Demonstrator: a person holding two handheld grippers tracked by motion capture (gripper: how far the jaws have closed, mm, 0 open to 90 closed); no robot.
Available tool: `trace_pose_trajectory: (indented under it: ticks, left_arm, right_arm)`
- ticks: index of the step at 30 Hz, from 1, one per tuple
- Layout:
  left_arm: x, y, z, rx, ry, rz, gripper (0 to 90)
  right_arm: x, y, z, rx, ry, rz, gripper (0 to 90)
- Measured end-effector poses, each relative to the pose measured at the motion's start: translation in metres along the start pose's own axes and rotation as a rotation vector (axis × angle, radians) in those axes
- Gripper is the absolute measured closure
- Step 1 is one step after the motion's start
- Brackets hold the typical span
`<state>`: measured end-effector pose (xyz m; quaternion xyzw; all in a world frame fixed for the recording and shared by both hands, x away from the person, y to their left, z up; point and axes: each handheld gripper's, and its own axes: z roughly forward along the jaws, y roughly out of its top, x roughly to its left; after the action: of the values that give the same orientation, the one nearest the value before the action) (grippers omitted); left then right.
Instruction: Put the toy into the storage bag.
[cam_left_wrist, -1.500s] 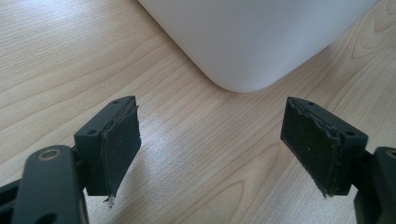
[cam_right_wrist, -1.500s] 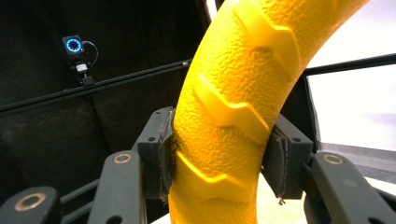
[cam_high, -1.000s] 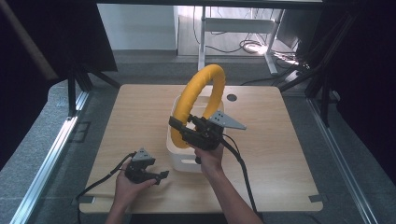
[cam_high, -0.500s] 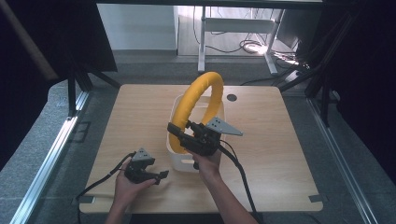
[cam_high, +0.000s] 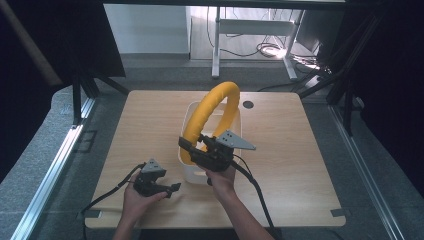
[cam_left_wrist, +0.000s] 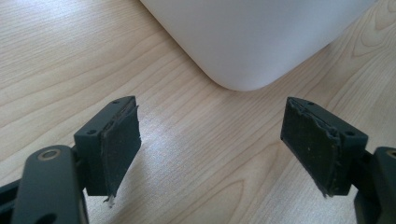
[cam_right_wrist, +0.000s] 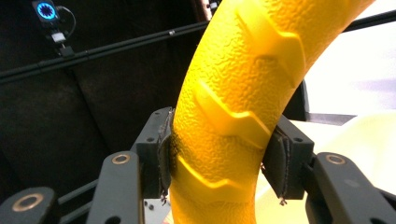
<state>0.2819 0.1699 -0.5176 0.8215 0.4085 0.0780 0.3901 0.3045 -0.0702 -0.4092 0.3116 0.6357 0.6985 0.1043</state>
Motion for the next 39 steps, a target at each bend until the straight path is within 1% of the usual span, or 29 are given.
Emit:
trace_pose_trajectory:
  ticks: [7, 9, 12, 13, 15, 18, 20, 22, 24, 30, 31, 34, 35, 39]
  left_arm:
    - [0.000, 0.000, 0.000, 0.004, -0.004, 0.002, 20.0]
    - [0.000, 0.000, 0.000, 0.000, -0.006, -0.002, 20.0]
    - [0.000, 0.000, 0.000, 0.003, -0.004, 0.001, 20.0]
    - [0.000, 0.000, 0.001, 0.005, -0.006, 0.000, 20.0]
    - [0.000, 0.000, 0.001, 0.007, -0.006, 0.000, 19.9]
    - [0.000, 0.000, 0.001, 0.006, -0.006, 0.001, 19.9]
    - [0.000, 0.000, 0.000, 0.004, -0.004, 0.001, 19.9]
    - [0.000, 0.000, 0.000, 0.003, -0.002, 0.002, 19.9]
    - [0.000, 0.000, -0.001, 0.003, -0.002, 0.004, 19.9]
    - [0.000, 0.000, -0.001, 0.002, -0.002, 0.003, 19.8]
    - [0.000, 0.000, -0.001, 0.002, -0.002, 0.003, 19.8]
    - [0.000, 0.000, -0.001, 0.001, 0.000, 0.003, 19.8]
    - [0.000, 0.000, -0.001, 0.001, 0.000, 0.003, 19.8]
    - [0.001, 0.000, -0.002, 0.000, 0.000, 0.004, 19.8]
  right_arm:
    - [0.002, -0.002, -0.004, 0.053, -0.026, -0.007, 48.4]
    - [0.001, -0.003, -0.006, 0.068, -0.031, 0.004, 48.2]
    - [0.000, -0.004, -0.008, 0.078, -0.035, 0.014, 47.5]
    - [-0.001, -0.004, -0.009, 0.089, -0.039, 0.009, 47.0]
    - [-0.001, -0.004, -0.009, 0.091, -0.040, 0.008, 46.7]
    - [-0.002, -0.005, -0.010, 0.103, -0.045, 0.009, 44.9]
    - [-0.002, -0.004, -0.011, 0.108, -0.051, 0.000, 40.5]
    - [-0.002, -0.002, -0.013, 0.101, -0.055, -0.003, 36.4]
    - [-0.003, -0.001, -0.016, 0.095, -0.055, -0.001, 35.1]
    - [-0.007, 0.002, -0.022, 0.124, -0.048, 0.011, 32.8]
    - [-0.008, 0.002, -0.026, 0.134, -0.047, 0.009, 31.8]
    - [-0.009, 0.002, -0.030, 0.136, -0.042, 0.010, 31.1]
    - [-0.010, 0.003, -0.034, 0.142, -0.040, 0.009, 30.5]
    - [-0.015, 0.006, -0.052, 0.135, -0.043, -0.012, 29.7]
